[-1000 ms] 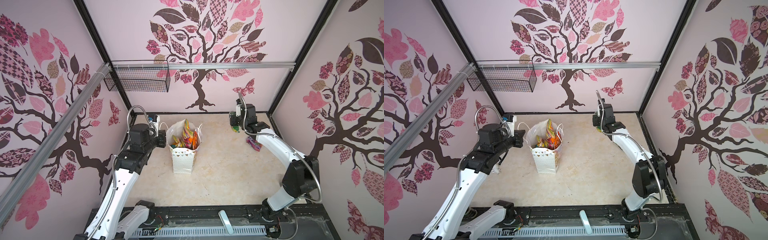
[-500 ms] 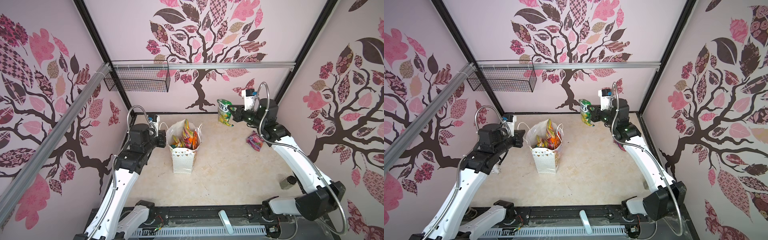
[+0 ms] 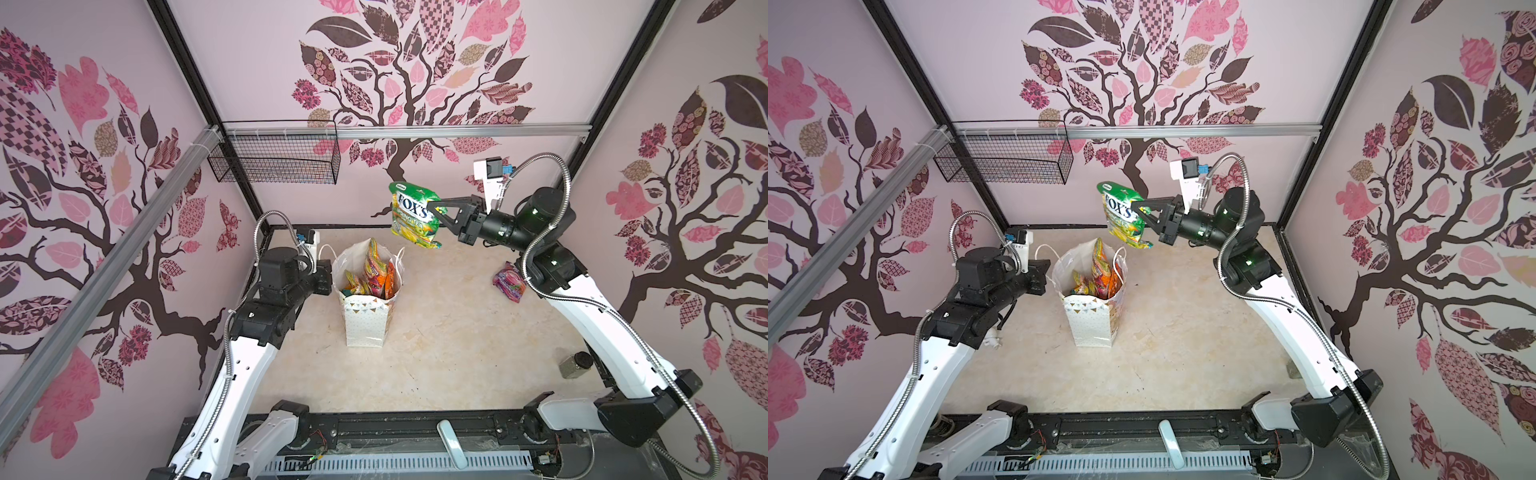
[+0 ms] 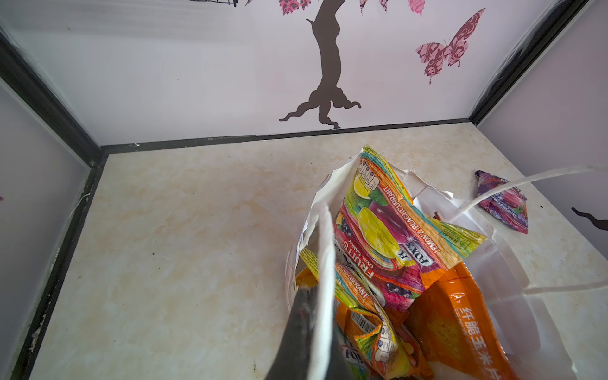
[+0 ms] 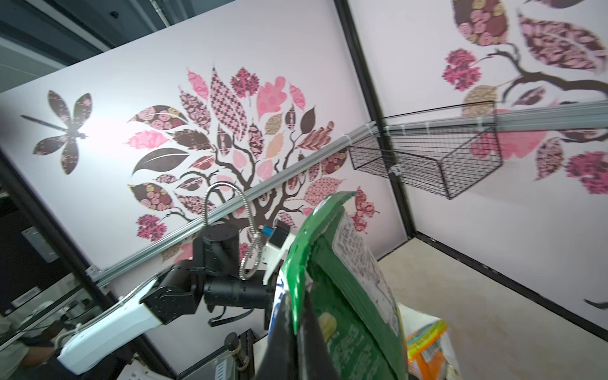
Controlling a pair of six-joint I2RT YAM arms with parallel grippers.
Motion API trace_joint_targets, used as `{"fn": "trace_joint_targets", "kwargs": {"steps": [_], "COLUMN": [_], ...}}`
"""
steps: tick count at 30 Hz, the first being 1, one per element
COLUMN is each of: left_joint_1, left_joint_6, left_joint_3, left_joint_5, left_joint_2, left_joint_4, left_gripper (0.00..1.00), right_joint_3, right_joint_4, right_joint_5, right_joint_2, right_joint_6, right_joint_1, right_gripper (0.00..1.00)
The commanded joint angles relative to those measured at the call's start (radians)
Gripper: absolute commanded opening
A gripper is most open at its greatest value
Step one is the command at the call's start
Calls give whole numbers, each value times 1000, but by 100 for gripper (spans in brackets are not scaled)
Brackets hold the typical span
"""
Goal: Place the snacks into the paper bag
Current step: Place the snack in the paper bag.
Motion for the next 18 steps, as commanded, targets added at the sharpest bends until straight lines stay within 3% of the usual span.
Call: {"fn": "trace_joint_targets", "kwargs": {"steps": [1,5,9,15,18], "left_joint_1": [6,7,6,7,7], "left_joint_6": [4,5,6,6,6], "left_joint_3": [-12,-12,-12,-14,-14], "left_joint_5": [-16,-22,-26,-30,-32], "left_joint_2": [-9,-13,-14,-17,-17], "left_joint_4": [26,27,27,28,28], "left_gripper": [0,0,0,0,0], "right_joint_3": [51,43,39,-53,-83], "right_joint_4": [49,81,14,56,88], "right_joint_5": [-12,37,174,454,497], "right_joint_2": [28,39,62,69,89], "right_joint_6": [-4,10,-78,-166,-166], "right_joint_1": [49,113,236,370,390], "right_gripper": [0,0,0,0,0]}}
